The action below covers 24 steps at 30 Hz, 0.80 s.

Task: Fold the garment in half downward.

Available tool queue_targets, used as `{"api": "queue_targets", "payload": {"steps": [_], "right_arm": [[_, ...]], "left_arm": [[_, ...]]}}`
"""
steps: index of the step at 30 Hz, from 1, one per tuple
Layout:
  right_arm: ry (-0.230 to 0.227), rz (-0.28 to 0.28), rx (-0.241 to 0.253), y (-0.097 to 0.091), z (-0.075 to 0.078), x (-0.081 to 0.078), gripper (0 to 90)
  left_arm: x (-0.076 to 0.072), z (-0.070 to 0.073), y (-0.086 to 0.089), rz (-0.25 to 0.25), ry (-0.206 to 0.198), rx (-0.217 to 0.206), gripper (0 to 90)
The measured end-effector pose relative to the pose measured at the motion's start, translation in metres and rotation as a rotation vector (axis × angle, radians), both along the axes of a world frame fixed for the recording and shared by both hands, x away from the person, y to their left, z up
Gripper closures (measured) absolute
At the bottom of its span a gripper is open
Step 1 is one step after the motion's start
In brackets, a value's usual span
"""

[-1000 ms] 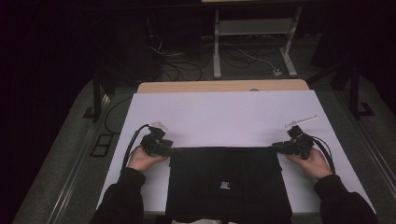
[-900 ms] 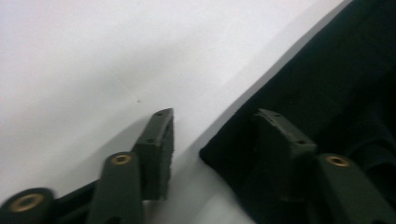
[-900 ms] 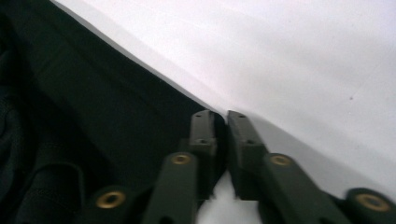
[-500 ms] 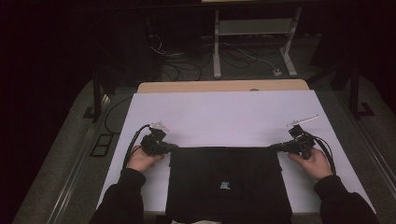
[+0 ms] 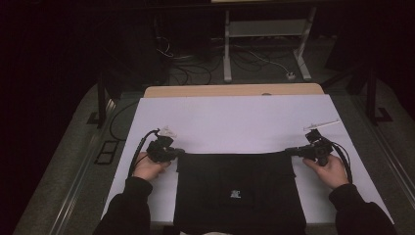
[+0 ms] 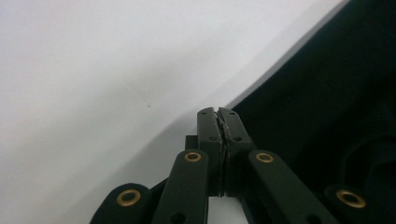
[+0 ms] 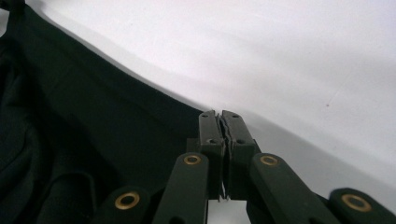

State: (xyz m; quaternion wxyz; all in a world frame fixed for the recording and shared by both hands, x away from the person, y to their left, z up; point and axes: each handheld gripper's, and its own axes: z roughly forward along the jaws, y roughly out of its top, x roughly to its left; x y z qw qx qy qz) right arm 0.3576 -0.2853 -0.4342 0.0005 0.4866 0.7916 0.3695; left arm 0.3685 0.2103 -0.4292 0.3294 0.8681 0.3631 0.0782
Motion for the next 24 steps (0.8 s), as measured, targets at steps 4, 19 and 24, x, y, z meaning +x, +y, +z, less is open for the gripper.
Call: {"api": "queue_targets", "payload": {"steps": [4,19,24], "right_arm": [[-0.004,-0.02,-0.009,0.001,0.001,0.002,86.6],[-0.04,-0.057,-0.026,-0.002,0.01,0.015,86.8],[-0.049,-0.075,-0.025,-0.002,0.015,0.021,86.7]], "left_arm": [[0.001,0.001,0.001,0.011,-0.02,0.005,87.7],[0.014,0.009,0.006,0.06,-0.062,-0.006,87.7],[0.024,0.012,0.007,0.065,-0.073,-0.005,87.7]]}}
